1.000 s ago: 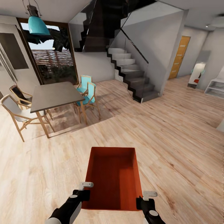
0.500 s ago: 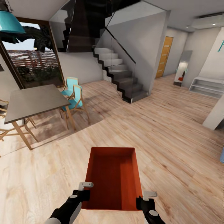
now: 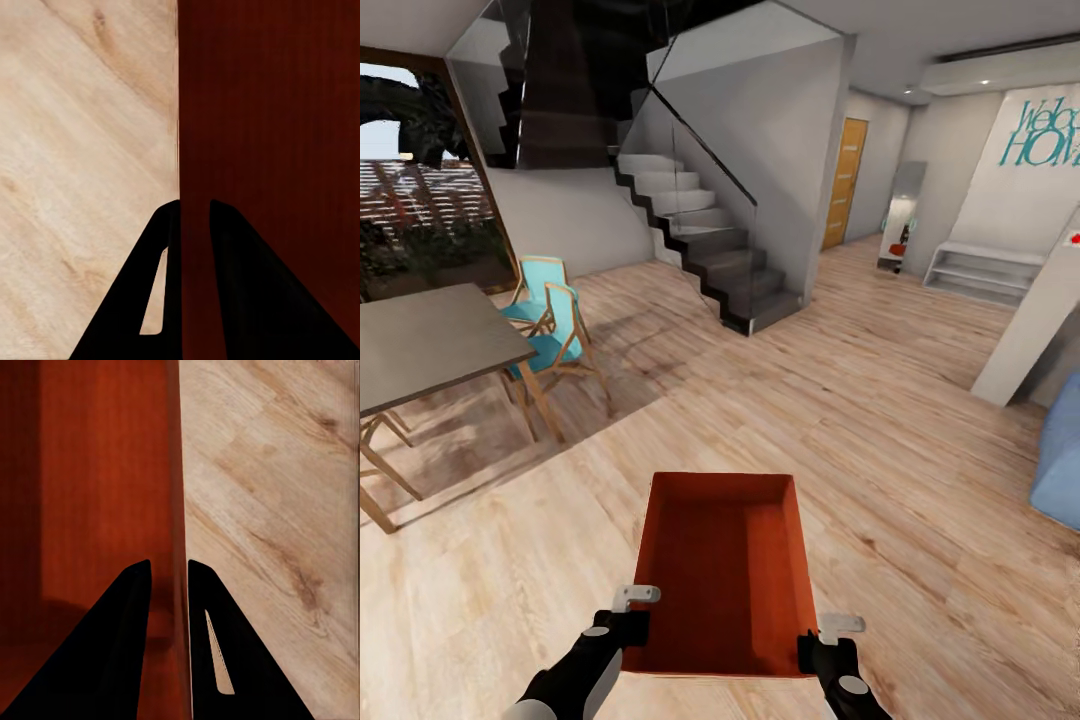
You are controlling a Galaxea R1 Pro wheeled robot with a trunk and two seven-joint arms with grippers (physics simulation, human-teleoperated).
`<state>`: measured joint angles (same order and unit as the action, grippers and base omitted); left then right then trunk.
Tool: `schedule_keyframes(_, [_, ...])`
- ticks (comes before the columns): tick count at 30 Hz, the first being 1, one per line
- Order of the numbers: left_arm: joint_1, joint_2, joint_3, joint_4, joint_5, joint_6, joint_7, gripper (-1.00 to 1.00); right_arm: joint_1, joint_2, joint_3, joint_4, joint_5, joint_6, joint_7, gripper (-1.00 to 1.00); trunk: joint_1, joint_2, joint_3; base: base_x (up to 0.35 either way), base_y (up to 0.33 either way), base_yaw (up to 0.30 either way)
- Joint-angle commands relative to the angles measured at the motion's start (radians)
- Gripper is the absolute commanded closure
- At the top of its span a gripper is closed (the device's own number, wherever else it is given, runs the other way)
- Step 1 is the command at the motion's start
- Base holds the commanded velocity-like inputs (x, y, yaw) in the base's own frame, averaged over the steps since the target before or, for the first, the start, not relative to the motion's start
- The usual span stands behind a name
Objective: Move the two storage containers from the living room to the garage. In the garage, place one container on the floor and stack the other container on top of it (either order is fine).
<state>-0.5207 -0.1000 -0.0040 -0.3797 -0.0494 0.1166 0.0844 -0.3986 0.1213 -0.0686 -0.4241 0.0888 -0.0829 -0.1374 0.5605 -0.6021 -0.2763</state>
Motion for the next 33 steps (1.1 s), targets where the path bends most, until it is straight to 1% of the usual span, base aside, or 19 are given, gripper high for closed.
schedule_keyframes(1, [-0.001, -0.014, -0.008, -0.005, 0.000, 0.006, -0.021, 1.00, 0.000, 0.001, -0.007, 0.004, 0.003, 0.043, -0.002, 1.00, 0.001, -0.001, -0.001, 0.316, 0.000, -0.230])
schedule_keyframes(15, [-0.001, -0.014, -0.008, -0.005, 0.000, 0.008, -0.022, 1.00, 0.000, 0.001, -0.007, 0.004, 0.003, 0.043, -0.002, 1.00, 0.001, -0.001, -0.001, 0.321, 0.000, -0.229])
schedule_keyframes(25, [-0.001, -0.014, -0.008, -0.005, 0.000, 0.008, -0.023, 1.00, 0.000, 0.001, -0.007, 0.004, 0.003, 0.043, -0.002, 1.00, 0.001, -0.001, -0.001, 0.336, 0.000, -0.090])
schedule_keyframes(33, [-0.001, -0.014, -0.008, -0.005, 0.000, 0.008, -0.023, 1.00, 0.000, 0.002, -0.008, 0.004, 0.003, 0.043, -0.002, 1.00, 0.001, -0.001, -0.001, 0.336, 0.000, -0.247])
